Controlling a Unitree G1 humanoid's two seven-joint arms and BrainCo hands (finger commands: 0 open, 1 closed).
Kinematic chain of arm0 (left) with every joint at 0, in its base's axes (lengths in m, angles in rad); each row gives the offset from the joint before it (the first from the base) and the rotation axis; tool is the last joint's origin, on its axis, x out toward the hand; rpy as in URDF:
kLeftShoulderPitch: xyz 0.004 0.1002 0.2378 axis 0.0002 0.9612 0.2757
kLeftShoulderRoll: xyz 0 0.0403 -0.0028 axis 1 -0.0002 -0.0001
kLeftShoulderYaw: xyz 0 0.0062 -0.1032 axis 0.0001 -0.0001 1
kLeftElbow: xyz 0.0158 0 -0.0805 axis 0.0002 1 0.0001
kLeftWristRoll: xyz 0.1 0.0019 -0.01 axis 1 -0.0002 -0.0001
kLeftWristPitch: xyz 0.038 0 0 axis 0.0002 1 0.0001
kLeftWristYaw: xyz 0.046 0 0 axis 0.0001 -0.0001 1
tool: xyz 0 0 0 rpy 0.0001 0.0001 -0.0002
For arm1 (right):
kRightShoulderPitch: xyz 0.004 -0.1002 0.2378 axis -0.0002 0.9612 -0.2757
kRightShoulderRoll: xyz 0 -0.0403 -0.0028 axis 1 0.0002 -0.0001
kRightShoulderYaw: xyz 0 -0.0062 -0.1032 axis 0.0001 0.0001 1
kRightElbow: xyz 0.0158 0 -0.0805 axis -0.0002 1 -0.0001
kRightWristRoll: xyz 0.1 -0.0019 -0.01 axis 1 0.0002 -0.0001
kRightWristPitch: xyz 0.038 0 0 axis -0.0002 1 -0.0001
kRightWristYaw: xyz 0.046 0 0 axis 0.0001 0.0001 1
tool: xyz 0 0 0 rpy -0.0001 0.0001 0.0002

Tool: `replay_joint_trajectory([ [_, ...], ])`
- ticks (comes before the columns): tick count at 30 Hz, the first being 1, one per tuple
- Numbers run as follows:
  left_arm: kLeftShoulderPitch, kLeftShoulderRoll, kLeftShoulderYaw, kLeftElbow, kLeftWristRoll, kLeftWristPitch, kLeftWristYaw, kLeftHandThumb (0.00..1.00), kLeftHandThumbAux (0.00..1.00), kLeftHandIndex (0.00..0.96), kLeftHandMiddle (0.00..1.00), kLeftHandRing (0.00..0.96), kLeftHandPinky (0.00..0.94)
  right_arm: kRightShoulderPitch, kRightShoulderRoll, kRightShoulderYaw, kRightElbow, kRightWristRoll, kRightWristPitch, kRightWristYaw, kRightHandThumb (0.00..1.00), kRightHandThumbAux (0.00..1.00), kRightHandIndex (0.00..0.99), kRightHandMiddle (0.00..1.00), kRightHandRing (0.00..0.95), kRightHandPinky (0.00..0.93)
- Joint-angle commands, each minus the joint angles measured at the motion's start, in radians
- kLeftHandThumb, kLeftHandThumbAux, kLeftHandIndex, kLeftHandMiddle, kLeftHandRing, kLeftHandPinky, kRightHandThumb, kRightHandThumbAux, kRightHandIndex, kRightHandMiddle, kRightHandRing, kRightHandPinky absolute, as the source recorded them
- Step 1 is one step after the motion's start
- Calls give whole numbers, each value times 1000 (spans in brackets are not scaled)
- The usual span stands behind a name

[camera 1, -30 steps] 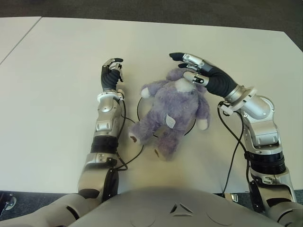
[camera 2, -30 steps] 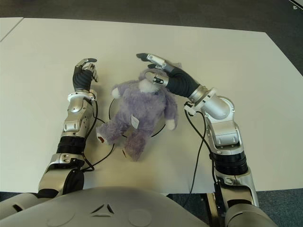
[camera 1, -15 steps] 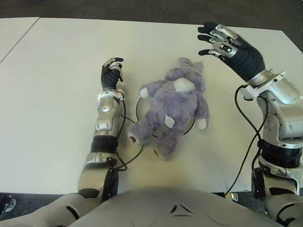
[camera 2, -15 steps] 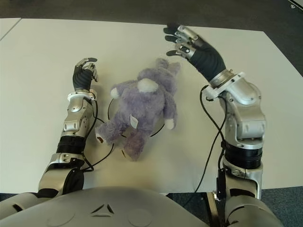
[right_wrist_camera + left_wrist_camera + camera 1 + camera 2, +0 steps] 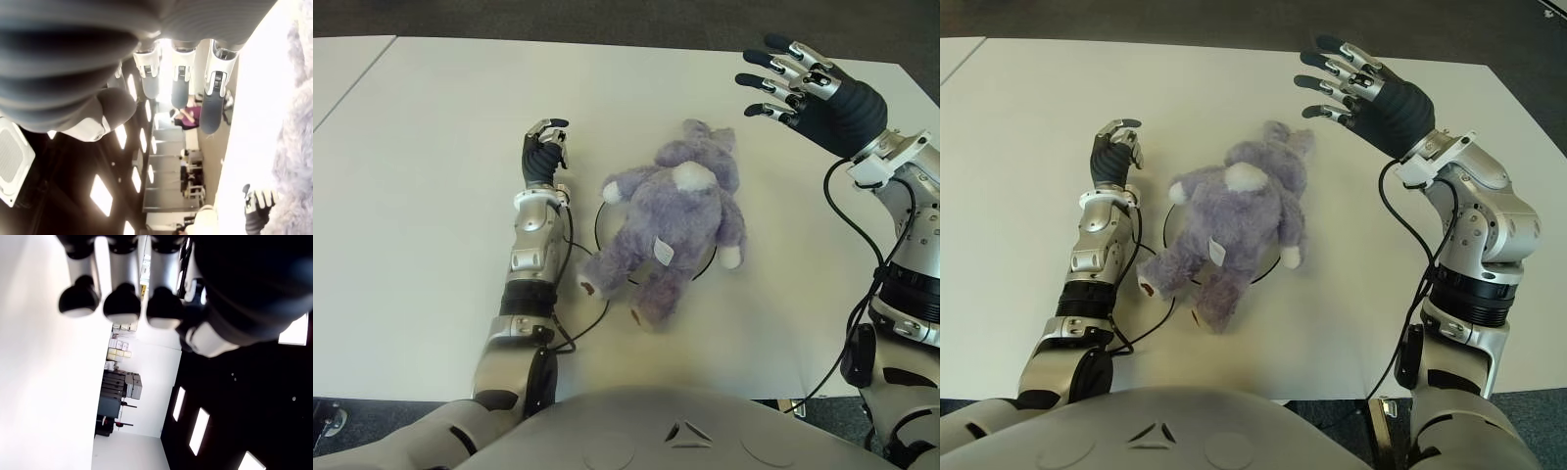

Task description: Put the doll into the plate.

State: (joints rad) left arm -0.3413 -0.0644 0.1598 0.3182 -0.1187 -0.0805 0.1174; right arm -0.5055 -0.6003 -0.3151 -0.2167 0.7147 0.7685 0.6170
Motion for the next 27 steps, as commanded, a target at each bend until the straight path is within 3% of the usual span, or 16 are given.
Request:
replay_joint_trajectory([
  [1,5,5,-5,2,-1,13,-9,709,704,442,853,857,835,-27,-11,-10,24,40,50,-7,602,492,4,2,30,147],
  [8,6,6,-6,2,-2,11,-10,709,704,442,853,857,834,-19,-15,-37,16,43,68,-64,511,578,8,35,57,185],
  [9,6,6,-5,2,-6,10,-12,709,704,442,852,856,834,9,10,-44,-21,-5,28,-133,496,599,15,49,69,199],
  [12,5,6,-3,1,-12,8,-16,710,704,442,853,856,824,64,63,-51,-85,-99,-59,-253,635,683,282,234,237,318],
  [14,6,8,-2,-1,-14,7,-18,710,704,442,853,856,819,80,80,-45,-97,-119,-87,-277,670,702,348,292,290,354],
  [18,9,13,-2,-7,-15,0,-20,710,704,442,853,854,810,101,116,-27,-91,-165,-141,-320,704,715,406,361,354,393],
  [27,10,25,2,-15,-18,-14,-23,710,704,442,860,860,826,127,188,10,-92,-298,-249,-436,716,715,425,409,415,446],
])
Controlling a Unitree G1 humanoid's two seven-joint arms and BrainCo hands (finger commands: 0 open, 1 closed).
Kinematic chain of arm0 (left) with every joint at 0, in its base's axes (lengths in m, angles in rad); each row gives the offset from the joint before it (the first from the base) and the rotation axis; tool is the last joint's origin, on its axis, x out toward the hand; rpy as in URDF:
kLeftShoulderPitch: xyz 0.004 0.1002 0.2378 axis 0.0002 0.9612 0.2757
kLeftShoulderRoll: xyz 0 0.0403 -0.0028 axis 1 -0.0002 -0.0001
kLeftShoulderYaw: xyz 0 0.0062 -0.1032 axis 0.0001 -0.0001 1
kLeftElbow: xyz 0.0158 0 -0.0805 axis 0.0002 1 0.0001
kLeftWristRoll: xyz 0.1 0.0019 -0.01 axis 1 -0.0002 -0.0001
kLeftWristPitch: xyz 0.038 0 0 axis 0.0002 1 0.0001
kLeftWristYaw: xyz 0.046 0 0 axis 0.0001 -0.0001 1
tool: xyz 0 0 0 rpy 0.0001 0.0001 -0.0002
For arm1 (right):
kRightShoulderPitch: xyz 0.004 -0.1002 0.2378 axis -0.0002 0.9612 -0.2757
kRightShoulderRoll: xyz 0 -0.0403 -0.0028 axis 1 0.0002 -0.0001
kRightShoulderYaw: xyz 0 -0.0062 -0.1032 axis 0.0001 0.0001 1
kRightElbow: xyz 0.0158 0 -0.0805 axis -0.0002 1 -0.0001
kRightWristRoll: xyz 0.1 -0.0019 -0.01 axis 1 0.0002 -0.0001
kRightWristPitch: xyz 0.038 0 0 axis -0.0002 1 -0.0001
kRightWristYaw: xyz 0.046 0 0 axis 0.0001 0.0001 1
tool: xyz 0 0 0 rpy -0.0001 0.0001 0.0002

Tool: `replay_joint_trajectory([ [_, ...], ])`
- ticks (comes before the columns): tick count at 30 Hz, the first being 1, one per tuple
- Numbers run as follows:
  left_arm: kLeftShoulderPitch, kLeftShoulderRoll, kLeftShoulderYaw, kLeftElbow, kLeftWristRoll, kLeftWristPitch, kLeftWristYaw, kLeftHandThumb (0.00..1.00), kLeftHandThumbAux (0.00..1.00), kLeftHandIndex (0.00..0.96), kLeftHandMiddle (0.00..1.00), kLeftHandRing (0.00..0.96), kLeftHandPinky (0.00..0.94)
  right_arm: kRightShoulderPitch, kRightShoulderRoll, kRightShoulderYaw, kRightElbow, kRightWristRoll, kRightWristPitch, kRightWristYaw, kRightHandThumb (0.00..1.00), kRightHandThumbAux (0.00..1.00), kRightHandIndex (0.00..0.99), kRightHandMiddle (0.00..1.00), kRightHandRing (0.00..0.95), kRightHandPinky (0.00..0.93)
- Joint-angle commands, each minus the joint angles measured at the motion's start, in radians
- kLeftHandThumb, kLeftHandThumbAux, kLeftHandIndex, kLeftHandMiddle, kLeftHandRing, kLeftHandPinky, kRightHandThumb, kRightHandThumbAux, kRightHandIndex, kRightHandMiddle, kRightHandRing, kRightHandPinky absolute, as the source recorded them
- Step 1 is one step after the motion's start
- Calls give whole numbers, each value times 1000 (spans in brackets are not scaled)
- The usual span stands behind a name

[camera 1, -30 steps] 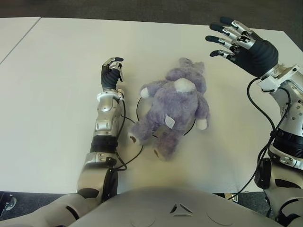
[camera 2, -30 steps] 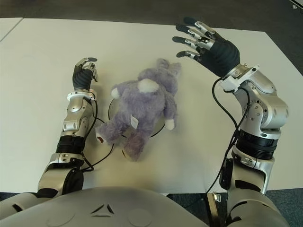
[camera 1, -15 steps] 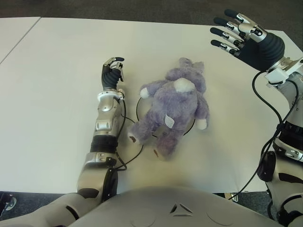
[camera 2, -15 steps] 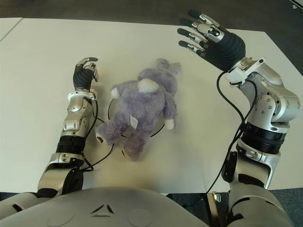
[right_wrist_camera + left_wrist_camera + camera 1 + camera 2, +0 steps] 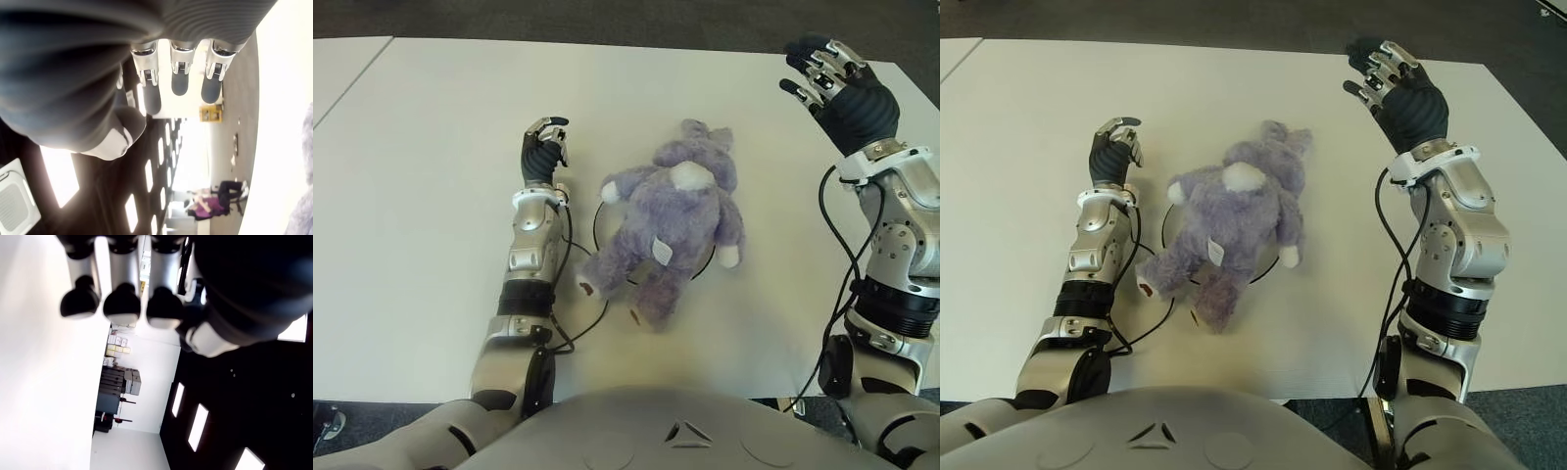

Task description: Put the doll into the plate.

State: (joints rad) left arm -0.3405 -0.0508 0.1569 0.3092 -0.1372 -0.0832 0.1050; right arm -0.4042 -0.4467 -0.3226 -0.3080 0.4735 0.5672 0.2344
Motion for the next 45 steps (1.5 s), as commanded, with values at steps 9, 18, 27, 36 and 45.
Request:
replay_joint_trajectory([
  [9,11,8,2,-11,-5,-13,-17,709,705,442,865,864,836,24,85,34,9,-177,-83,-179,839,681,467,431,451,464],
  [18,19,5,-3,-28,-6,-8,-26,710,704,442,865,865,836,73,175,30,251,-236,-319,-196,843,678,457,445,478,484],
  [27,42,6,-8,-56,3,-10,-25,710,704,442,862,863,840,197,284,58,210,-241,-403,-222,842,678,432,467,523,526],
  [36,43,13,-3,-58,-3,-2,-31,710,705,442,868,868,844,233,331,77,198,-273,-409,-272,841,677,424,483,563,577],
  [45,38,22,-3,-44,3,-5,-33,710,705,442,870,870,843,227,361,89,264,-322,-444,-326,846,672,423,533,616,629],
])
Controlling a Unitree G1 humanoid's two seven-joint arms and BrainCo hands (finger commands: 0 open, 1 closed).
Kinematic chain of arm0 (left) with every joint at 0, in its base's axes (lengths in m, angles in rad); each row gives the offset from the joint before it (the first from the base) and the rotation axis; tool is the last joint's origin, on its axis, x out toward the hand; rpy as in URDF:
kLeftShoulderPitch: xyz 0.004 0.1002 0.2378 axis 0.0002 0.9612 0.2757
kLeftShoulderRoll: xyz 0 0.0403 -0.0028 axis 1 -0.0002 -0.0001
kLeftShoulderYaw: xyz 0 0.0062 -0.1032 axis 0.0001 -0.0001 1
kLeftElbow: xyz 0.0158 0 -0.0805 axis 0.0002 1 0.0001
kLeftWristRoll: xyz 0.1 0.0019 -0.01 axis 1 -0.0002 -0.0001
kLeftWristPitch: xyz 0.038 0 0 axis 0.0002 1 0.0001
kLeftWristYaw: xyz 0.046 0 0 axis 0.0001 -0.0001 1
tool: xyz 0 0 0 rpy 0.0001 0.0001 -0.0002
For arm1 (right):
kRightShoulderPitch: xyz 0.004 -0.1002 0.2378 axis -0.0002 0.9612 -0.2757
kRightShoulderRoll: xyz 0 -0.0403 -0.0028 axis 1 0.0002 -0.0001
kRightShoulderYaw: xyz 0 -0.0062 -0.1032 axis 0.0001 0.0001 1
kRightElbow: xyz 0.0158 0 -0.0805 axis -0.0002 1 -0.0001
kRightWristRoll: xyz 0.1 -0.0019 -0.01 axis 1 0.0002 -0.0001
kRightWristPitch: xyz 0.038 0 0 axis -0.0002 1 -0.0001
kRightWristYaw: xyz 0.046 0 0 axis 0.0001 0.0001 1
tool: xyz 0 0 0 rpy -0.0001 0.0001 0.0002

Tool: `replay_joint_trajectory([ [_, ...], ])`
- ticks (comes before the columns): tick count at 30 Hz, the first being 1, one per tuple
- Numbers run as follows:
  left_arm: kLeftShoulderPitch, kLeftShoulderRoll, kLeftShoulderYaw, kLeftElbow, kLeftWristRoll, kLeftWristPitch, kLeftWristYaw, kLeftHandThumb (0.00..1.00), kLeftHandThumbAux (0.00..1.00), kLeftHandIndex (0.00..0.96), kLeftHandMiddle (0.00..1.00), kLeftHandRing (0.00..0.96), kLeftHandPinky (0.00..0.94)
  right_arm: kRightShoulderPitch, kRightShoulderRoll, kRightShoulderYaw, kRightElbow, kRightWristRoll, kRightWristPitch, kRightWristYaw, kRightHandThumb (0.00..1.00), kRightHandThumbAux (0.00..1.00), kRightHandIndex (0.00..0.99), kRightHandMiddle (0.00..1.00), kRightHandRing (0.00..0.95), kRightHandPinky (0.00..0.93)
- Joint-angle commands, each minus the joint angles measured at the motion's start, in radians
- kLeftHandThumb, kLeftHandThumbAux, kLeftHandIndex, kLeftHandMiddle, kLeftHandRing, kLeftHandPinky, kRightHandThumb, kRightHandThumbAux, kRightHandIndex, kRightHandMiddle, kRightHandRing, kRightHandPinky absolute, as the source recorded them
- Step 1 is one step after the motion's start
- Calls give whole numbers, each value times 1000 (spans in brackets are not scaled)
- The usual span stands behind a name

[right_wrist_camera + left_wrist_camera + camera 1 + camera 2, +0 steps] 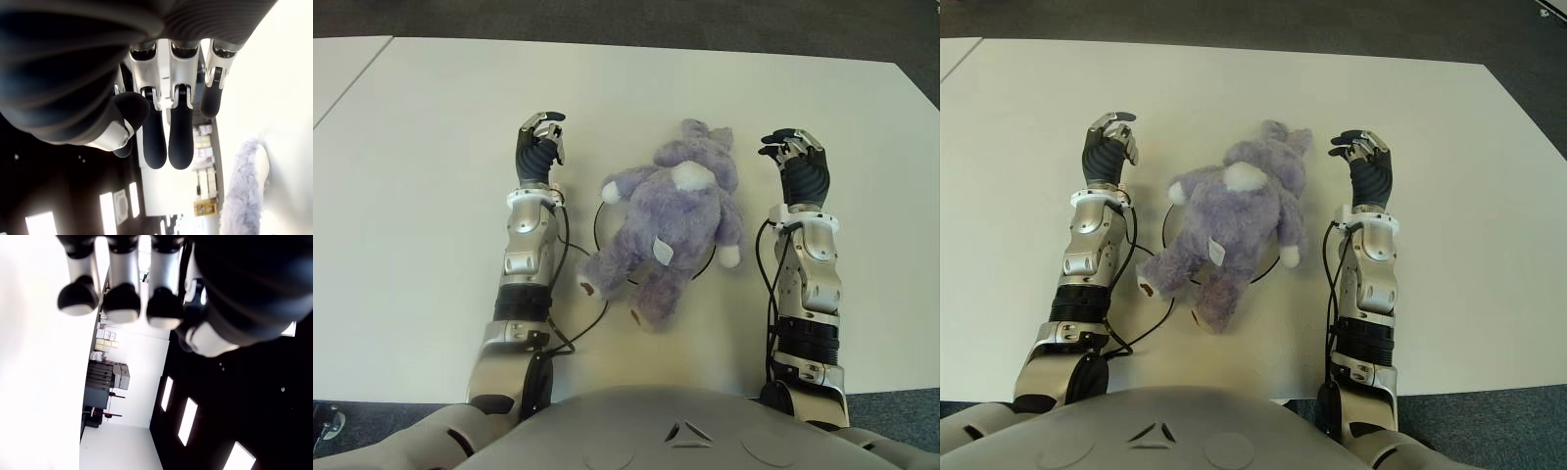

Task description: Put the doll into the plate.

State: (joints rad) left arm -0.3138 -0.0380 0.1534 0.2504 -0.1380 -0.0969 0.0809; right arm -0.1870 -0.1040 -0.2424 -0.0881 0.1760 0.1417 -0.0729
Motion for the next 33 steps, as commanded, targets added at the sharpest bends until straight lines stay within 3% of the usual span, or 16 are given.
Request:
replay_joint_trajectory([
  [1,11,10,0,17,4,8,-9,710,705,442,870,870,843,9,20,9,51,-26,-22,-20,846,672,423,540,625,641],
  [21,22,1,4,9,10,2,15,710,705,442,861,862,831,31,17,28,96,-40,-5,-14,846,676,417,583,719,704],
  [33,55,-5,-1,-11,26,11,34,709,705,442,871,869,835,28,19,54,106,-85,57,-42,849,673,430,592,766,765],
])
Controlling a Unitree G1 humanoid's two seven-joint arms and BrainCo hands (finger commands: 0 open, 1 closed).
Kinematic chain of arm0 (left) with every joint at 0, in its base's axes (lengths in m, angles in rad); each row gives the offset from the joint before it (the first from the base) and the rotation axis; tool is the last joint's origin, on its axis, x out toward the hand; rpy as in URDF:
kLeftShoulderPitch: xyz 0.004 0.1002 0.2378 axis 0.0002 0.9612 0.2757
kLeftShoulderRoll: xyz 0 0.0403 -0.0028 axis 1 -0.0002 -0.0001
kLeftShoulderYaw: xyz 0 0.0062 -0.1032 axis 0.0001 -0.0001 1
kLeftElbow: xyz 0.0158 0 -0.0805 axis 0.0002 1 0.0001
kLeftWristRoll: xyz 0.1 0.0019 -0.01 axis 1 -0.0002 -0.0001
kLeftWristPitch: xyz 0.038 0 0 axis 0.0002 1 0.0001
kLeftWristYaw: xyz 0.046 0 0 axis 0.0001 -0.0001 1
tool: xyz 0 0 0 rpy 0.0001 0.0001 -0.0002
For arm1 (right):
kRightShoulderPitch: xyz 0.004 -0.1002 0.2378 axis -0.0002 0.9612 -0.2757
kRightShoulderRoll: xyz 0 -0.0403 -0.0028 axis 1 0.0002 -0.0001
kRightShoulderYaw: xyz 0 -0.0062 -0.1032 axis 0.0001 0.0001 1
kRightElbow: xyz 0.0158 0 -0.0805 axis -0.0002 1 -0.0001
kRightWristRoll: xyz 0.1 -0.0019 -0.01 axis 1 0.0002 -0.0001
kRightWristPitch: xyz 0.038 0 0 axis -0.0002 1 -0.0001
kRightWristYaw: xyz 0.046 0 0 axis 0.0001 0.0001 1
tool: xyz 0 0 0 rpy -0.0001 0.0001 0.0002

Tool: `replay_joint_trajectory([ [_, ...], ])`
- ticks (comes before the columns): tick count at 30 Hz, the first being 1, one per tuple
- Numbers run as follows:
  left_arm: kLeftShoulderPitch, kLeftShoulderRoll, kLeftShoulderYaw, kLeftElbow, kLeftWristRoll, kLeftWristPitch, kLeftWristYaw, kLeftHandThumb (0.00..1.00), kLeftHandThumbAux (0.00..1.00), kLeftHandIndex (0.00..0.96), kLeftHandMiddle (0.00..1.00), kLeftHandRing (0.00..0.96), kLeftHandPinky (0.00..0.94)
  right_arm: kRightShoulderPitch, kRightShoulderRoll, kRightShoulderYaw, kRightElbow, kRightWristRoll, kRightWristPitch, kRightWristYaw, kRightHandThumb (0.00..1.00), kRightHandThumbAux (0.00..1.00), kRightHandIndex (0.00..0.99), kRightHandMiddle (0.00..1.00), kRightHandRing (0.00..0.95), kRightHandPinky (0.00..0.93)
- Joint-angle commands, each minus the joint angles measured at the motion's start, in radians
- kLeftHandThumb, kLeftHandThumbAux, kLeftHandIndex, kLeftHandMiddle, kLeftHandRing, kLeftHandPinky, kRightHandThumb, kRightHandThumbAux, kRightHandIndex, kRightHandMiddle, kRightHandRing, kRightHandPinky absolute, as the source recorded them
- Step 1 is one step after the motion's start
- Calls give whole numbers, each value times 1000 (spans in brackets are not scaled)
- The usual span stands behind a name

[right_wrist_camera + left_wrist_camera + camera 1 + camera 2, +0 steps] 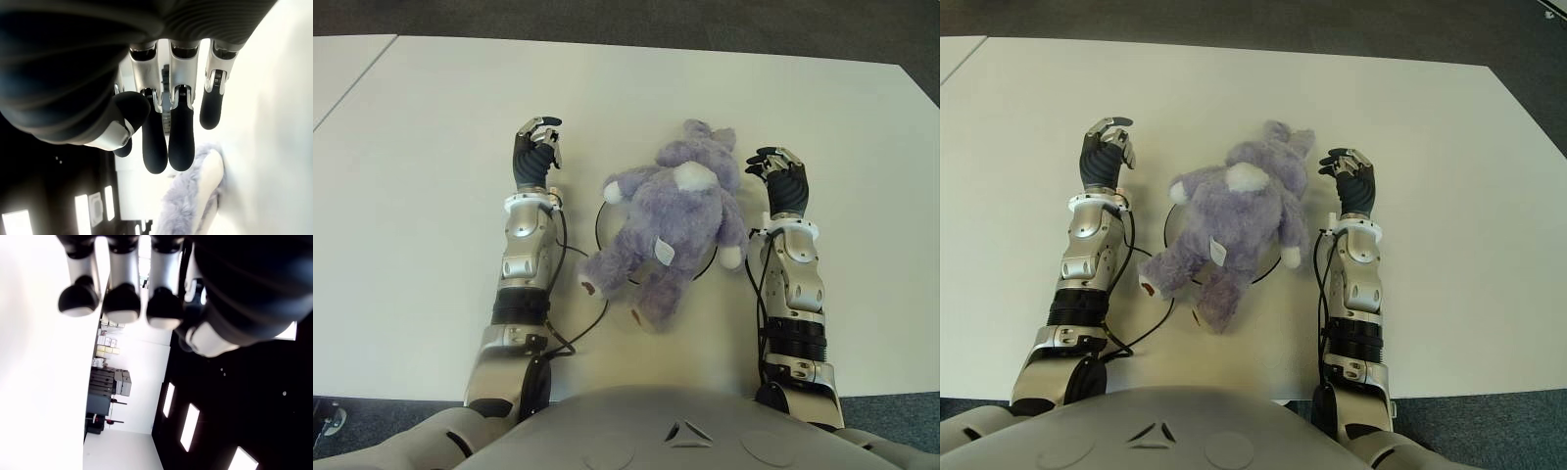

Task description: Put the doll into the plate.

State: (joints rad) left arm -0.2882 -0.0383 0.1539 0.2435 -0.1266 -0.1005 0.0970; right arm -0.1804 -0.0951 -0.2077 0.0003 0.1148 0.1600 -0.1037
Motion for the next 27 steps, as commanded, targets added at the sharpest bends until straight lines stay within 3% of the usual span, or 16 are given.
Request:
replay_joint_trajectory([
  [1,31,-5,-2,-6,16,16,20,709,705,442,871,869,835,22,10,22,18,-27,41,-12,849,673,432,593,773,772],
  [27,58,-12,-3,-2,37,-16,49,710,704,442,874,872,848,24,-12,76,75,-80,61,15,850,672,434,576,822,831],
])
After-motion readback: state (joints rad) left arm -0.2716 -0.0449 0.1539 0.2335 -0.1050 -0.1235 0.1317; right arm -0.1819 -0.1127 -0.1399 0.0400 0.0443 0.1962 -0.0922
